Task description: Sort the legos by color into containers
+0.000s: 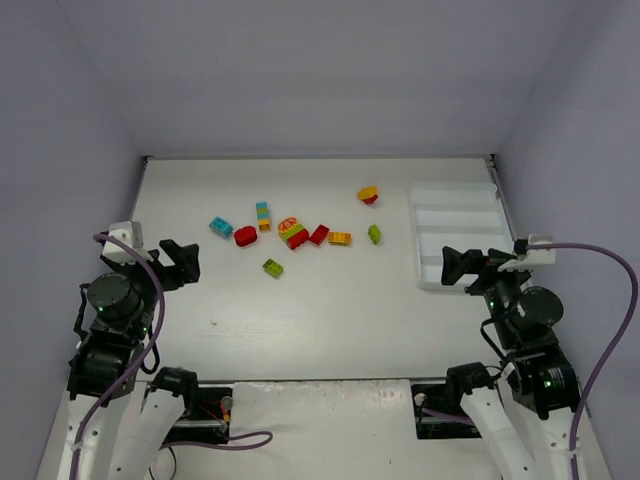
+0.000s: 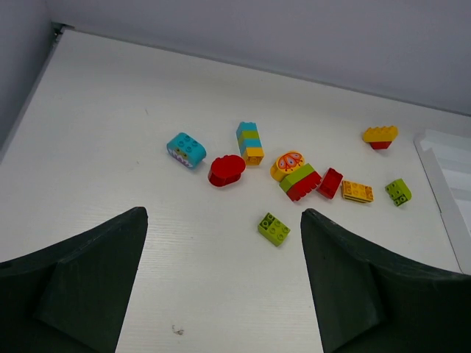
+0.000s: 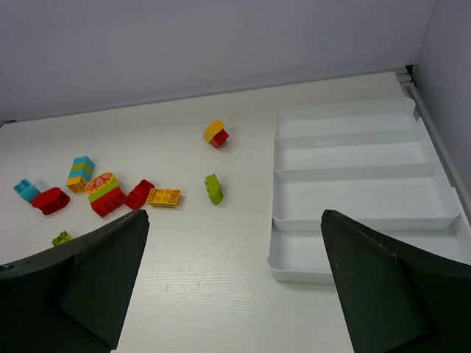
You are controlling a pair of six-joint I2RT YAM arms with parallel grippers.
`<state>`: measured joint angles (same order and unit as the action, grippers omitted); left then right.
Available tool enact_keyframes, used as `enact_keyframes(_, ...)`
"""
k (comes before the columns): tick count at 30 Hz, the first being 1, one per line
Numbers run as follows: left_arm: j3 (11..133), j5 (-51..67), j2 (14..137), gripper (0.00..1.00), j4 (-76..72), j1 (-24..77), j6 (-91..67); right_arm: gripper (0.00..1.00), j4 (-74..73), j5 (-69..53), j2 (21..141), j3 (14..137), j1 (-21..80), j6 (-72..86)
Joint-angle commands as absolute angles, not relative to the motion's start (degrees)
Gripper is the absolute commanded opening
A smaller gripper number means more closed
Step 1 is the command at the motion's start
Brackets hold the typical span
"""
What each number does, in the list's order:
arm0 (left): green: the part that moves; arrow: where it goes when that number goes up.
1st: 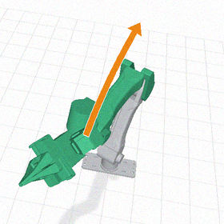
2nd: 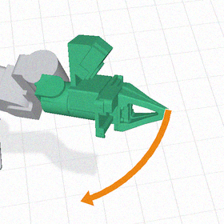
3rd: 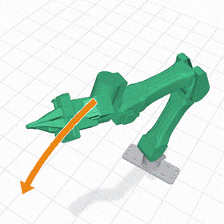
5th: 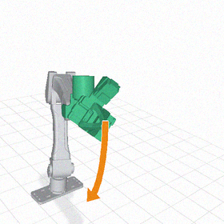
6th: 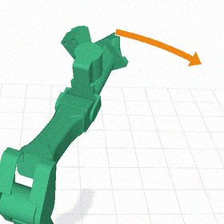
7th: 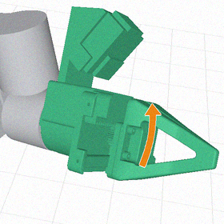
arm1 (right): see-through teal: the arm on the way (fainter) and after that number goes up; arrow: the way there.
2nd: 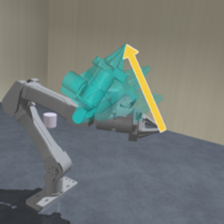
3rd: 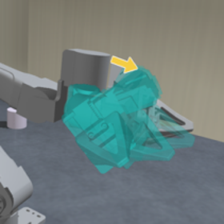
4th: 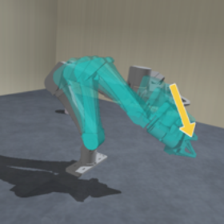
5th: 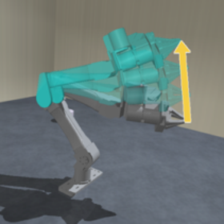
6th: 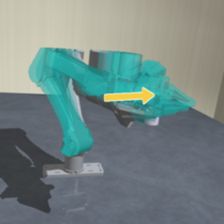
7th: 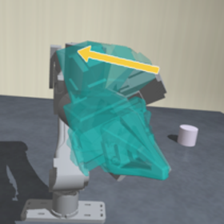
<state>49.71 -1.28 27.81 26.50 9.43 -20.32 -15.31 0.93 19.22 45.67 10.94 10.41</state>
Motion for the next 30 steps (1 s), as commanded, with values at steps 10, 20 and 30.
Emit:
enact_keyframes(10,52.46,-2.82,32.60,0.78,20.48,7.65,-21.88,1.00,2.00,-5.52,50.06,46.23,11.07,27.95)
enact_keyframes(20,69.08,1.13,52.10,0.78,21.44,7.65,-19.52,0.98,6.67,-6.23,89.79,63.01,12.74,9.79)
enact_keyframes(30,63.37,5.71,55.54,0.78,20.03,2.20,-24.52,0.63,9.58,-8.96,104.40,69.60,16.35,-1.93)
